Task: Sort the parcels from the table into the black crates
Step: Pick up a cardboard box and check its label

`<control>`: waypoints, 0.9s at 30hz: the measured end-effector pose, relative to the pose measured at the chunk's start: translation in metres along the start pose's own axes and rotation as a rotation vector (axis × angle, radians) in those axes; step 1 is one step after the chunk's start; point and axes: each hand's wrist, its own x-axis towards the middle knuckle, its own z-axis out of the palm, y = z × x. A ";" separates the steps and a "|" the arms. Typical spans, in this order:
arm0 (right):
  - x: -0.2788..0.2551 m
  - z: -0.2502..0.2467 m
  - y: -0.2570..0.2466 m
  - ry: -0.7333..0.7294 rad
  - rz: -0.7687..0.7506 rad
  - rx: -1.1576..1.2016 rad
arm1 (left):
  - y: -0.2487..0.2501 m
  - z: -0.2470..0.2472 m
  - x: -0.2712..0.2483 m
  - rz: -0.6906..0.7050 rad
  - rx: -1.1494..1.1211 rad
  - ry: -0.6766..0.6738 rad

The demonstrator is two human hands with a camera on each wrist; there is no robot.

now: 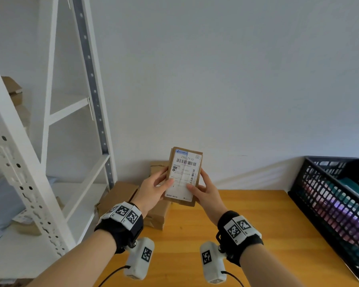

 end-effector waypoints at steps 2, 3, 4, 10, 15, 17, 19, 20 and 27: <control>-0.002 0.002 -0.001 0.015 -0.001 -0.007 | -0.002 -0.002 0.001 -0.001 0.000 -0.015; -0.003 0.003 -0.001 0.021 -0.004 -0.010 | -0.003 -0.003 0.002 -0.003 -0.001 -0.024; -0.004 0.004 -0.001 0.029 -0.005 -0.013 | -0.004 -0.004 0.002 -0.005 -0.004 -0.035; -0.013 0.003 -0.001 0.101 0.004 -0.050 | -0.006 0.002 0.006 -0.004 -0.020 -0.115; -0.028 -0.014 0.005 0.203 0.022 -0.048 | -0.013 0.019 0.013 -0.027 -0.006 -0.235; -0.038 -0.024 0.008 0.256 0.038 -0.043 | -0.017 0.032 0.015 -0.031 -0.016 -0.290; -0.051 -0.036 0.010 0.321 0.048 -0.042 | -0.021 0.049 0.016 -0.036 -0.030 -0.349; -0.059 -0.042 0.012 0.355 0.050 -0.044 | -0.022 0.059 0.016 -0.037 -0.035 -0.380; -0.121 -0.092 0.023 0.596 0.091 -0.032 | -0.030 0.136 0.009 -0.062 -0.030 -0.652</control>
